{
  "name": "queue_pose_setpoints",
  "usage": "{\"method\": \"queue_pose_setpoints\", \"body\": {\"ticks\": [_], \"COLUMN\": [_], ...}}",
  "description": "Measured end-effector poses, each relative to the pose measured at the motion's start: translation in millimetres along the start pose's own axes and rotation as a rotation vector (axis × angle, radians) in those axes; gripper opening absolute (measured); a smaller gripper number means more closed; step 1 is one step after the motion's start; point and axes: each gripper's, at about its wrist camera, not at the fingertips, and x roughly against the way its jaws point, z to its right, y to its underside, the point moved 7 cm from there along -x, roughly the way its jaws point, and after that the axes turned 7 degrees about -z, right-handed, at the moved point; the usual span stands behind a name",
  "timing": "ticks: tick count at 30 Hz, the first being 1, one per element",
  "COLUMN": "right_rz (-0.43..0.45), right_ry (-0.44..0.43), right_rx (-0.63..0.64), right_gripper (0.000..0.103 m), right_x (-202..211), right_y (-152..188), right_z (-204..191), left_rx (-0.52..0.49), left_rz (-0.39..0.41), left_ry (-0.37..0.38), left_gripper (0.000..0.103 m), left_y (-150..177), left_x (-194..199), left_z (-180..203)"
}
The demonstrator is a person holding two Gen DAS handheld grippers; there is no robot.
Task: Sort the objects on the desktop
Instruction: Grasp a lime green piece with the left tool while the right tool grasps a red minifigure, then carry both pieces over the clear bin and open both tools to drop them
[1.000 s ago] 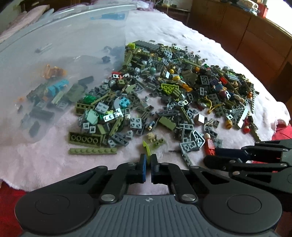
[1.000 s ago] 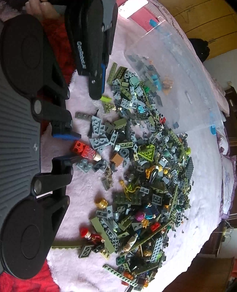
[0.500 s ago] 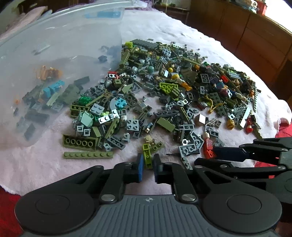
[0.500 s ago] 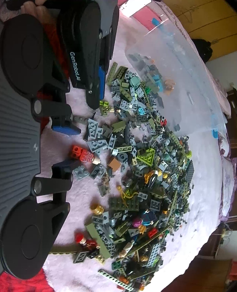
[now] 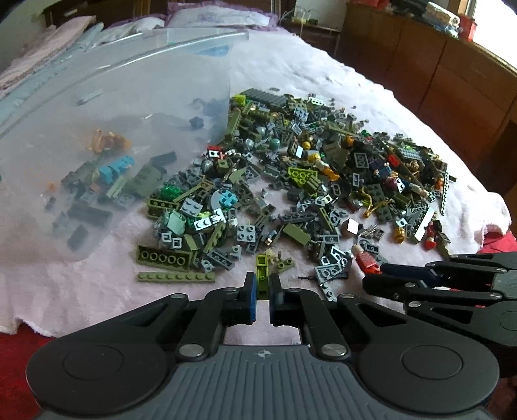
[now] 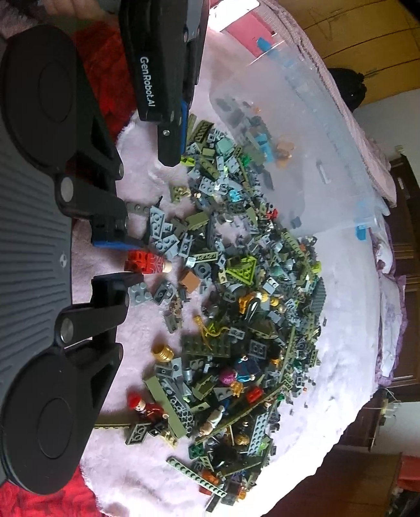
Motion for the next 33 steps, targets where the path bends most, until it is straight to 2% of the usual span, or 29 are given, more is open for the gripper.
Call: {"method": "queue_pose_setpoints", "body": {"ticks": [5, 10, 16, 23, 29, 33], "right_rz": [0.003, 0.028, 0.091, 0.164, 0.241, 0.275], "right_ry": [-0.009, -0.031, -0.076, -0.129, -0.156, -0.169], "right_rx": [-0.001, -0.01, 0.004, 0.106, 0.211, 0.254], "right_gripper": [0.016, 0.016, 0.016, 0.016, 0.016, 0.016], "right_x": [3, 13, 34, 52, 56, 48], "right_y": [-1, -10, -39, -92, -156, -194], "right_z": [-1, -3, -15, -51, -92, -119], "left_rx": [0.024, 0.027, 0.013, 0.046, 0.135, 0.17], "left_rz": [-0.017, 0.034, 0.109, 0.181, 0.243, 0.227], "left_ry": [-0.024, -0.037, -0.052, -0.101, -0.179, -0.216], "left_gripper": [0.009, 0.009, 0.009, 0.009, 0.009, 0.009], "left_y": [2, -4, -28, -69, -114, -132], "left_x": [1, 23, 57, 88, 113, 105], "left_z": [-4, -9, -14, -38, -90, -118]}}
